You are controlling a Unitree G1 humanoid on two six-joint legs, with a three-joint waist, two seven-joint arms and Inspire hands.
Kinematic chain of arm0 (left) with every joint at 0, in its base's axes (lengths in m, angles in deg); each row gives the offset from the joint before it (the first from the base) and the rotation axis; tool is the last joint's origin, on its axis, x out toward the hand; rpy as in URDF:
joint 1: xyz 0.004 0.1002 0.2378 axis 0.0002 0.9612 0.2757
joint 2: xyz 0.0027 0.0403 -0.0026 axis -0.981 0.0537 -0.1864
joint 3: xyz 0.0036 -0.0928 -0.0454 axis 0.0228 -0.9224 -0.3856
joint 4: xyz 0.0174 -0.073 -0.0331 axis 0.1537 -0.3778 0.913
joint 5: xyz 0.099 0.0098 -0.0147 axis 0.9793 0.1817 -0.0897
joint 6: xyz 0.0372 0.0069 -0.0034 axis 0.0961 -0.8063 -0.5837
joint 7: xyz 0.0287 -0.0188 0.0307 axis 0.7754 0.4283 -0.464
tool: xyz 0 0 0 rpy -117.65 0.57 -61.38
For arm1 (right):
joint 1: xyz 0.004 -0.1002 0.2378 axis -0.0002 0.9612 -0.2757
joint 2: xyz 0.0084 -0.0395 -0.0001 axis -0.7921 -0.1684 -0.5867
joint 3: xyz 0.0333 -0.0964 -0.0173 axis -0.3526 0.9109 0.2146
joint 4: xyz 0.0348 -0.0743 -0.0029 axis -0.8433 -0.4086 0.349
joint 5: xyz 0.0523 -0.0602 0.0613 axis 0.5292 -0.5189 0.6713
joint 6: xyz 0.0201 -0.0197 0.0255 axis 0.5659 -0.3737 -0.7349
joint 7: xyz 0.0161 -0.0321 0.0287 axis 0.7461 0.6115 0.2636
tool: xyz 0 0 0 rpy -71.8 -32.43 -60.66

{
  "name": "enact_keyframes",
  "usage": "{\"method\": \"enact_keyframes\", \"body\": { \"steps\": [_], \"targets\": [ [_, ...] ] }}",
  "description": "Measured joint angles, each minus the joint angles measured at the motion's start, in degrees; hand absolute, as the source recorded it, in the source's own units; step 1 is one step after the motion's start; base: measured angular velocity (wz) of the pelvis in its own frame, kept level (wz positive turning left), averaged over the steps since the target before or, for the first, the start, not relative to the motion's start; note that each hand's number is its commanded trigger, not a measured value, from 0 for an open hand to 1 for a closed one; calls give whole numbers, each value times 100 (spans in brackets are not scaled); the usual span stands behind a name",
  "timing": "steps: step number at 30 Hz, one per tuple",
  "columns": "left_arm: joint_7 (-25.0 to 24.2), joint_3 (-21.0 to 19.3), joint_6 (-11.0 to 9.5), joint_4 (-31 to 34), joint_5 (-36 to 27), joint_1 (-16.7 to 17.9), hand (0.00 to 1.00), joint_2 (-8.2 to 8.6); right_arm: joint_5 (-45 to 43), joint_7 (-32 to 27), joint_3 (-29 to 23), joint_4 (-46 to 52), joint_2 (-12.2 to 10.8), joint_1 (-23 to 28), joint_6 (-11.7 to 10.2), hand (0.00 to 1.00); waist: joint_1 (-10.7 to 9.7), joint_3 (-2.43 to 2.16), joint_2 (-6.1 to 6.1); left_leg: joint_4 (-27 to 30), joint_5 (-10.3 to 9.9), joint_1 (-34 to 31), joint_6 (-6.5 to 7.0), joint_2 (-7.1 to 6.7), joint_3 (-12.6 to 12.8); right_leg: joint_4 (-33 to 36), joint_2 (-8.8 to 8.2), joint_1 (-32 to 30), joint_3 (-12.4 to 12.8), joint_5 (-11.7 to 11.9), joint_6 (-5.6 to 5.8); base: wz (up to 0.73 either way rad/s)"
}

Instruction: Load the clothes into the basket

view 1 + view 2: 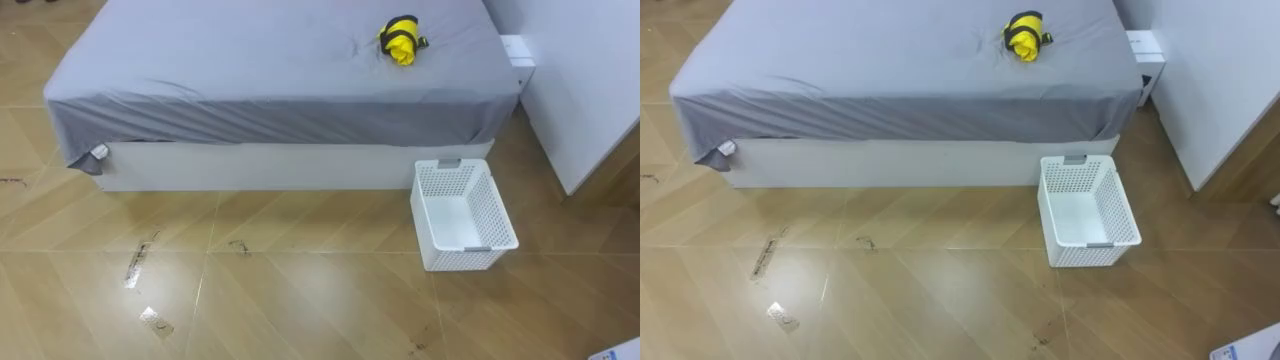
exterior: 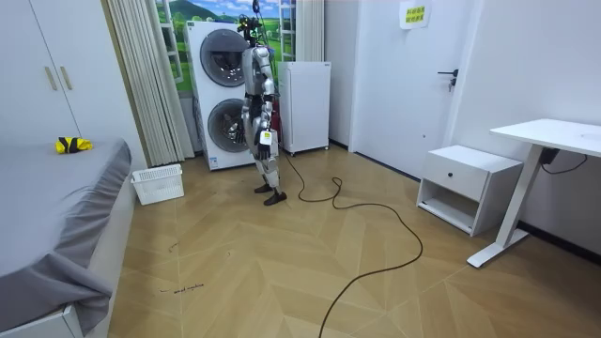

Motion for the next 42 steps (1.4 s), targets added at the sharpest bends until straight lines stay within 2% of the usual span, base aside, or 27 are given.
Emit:
{"method": "enact_keyframes", "body": {
  "steps": [7, 14, 21, 24, 26, 27, 29, 30, 31, 32, 33, 34, 35, 36, 37, 38, 39, 40, 41, 42],
  "targets": [
    [-6, -2, -1, 14, 126, -11, 0, -1, -1, 4, 0, 7, 0, 1, 0, 0, 2, 18, -18, -8, 0, -2, 0, 0, 3, -2, 0, -5, 4, 0, 0, 0],
    [-22, -2, 0, 21, 172, -25, 0, -12, 5, 111, 1, 20, 7, -8, 1, 0, 2, -1, -21, -21, 0, -3, 0, 0, 5, -1, 0, -10, 2, 0, 0, 0],
    [-19, -12, 17, 13, 60, -22, 0, -10, 3, 123, 4, 19, 6, -17, 4, 0, 12, 10, -74, 50, -25, -46, -3, 13, -6, 20, 6, -39, -10, -3, -4, 0],
    [-34, -82, 16, 16, -57, -18, 0, -12, -11, 133, 6, 34, 4, -25, 5, 0, 25, -14, -76, 350, -163, -201, -29, 109, 30, 231, 21, -169, 10, -132, -42, -5],
    [-71, -133, 17, 27, -188, -1, 0, -62, 32, 187, 20, 39, 1, -11, 5, 0, 37, -18, -85, 932, -404, -423, -97, 191, 84, 588, 58, -361, 6, -364, -109, 0],
    [-73, -154, 21, 40, -218, 0, 0, -69, 48, 197, 22, 39, -2, -15, 5, 0, 45, -11, -96, 1131, -450, -514, -130, 215, 106, 659, 70, -400, 17, -432, -127, 0],
    [-69, -346, 14, 118, -530, 15, 0, -88, 84, 226, 11, 31, -10, -7, 1, 0, 126, -15, -141, 2231, -481, -976, -165, 388, 180, 801, 120, -406, 67, -600, -270, -2],
    [-72, -356, 7, 107, -615, 17, 0, -98, 83, 228, 2, 20, 3, 6, -4, 0, 140, -14, -124, 2538, -466, -1108, -167, 442, 156, 800, 131, -371, 76, -615, -297, 0],
    [-79, -393, -12, 113, -786, 31, 0, -107, 83, 238, -5, 21, 15, 36, -4, 0, 143, 12, -133, 3214, -367, -1423, -155, 573, 148, 800, 198, -279, 90, -648, -355, 12],
    [-72, -405, -70, 118, -996, 17, 0, -105, 127, 234, 2, 29, 24, 53, -7, 0, 142, 11, -136, 3547, -310, -1734, -142, 556, 94, 815, 190, -166, 94, -713, -400, 14],
    [-72, -377, -96, 128, -1077, 17, 0, -99, 173, 231, 2, 29, 38, 60, -6, 0, 140, 8, -137, 3421, -325, -1854, -120, 491, 97, 815, 171, -137, 95, -745, -410, 12],
    [-67, -303, -137, 147, -1232, 17, 0, -83, 282, 225, 4, 18, 67, 62, 8, 0, 152, 10, -158, 2936, -290, -2150, -125, 340, 114, 859, 91, -136, 102, -839, -364, -7],
    [-45, -213, -156, 176, -1396, 95, 0, -73, 302, 219, 4, 18, 90, 59, 10, 0, 178, 3, -196, 2190, -143, -2403, -225, 180, 146, 887, 13, -145, 161, -937, -308, -17],
    [-41, -211, -160, 175, -1440, 159, 0, -63, 303, 217, 4, 18, 99, 63, 9, 0, 179, -4, -202, 1763, -7, -2509, -252, 136, 154, 888, -19, -118, 178, -977, -300, -39],
    [-36, -218, -165, 175, -1483, 290, 0, -55, 292, 202, 14, 13, 102, 78, 22, 0, 208, -2, -200, 1054, 410, -2677, -264, 135, 152, 886, -62, -40, 202, -1071, -279, -52],
    [-16, -222, -164, 168, -1511, 425, 0, -54, 277, 176, 37, 12, 97, 114, 64, 0, 240, 17, -189, 591, 806, -2743, -272, 178, 150, 877, -96, 81, 322, -1175, -277, -51],
    [-16, -223, -164, 156, -1512, 469, 0, -53, 268, 169, 37, 13, 97, 137, 78, 0, 237, 21, -201, 470, 985, -2760, -254, 181, 151, 850, -126, 163, 344, -1241, -248, -34],
    [-25, -223, -166, 125, -1514, 500, 0, -42, 228, 144, 29, 14, 97, 167, 86, 0, 221, 16, -236, 471, 1396, -2820, -161, 147, 184, 780, -214, 290, 379, -1368, -168, -16],
    [-46, -227, -176, 127, -1514, 488, 0, -17, 175, 113, 10, 35, 95, 147, 85, 0, 214, 7, -304, 589, 1702, -2919, 20, 25, 266, 788, -342, 314, 502, -1461, -2, -12],
    [-62, -224, -182, 130, -1498, 464, 0, -13, 145, 109, -7, 59, 87, 135, 83, 0, 208, -15, -305, 686, 1742, -2968, 121, -61, 326, 775, -444, 324, 515, -1514, 56, 0]
  ]
}}
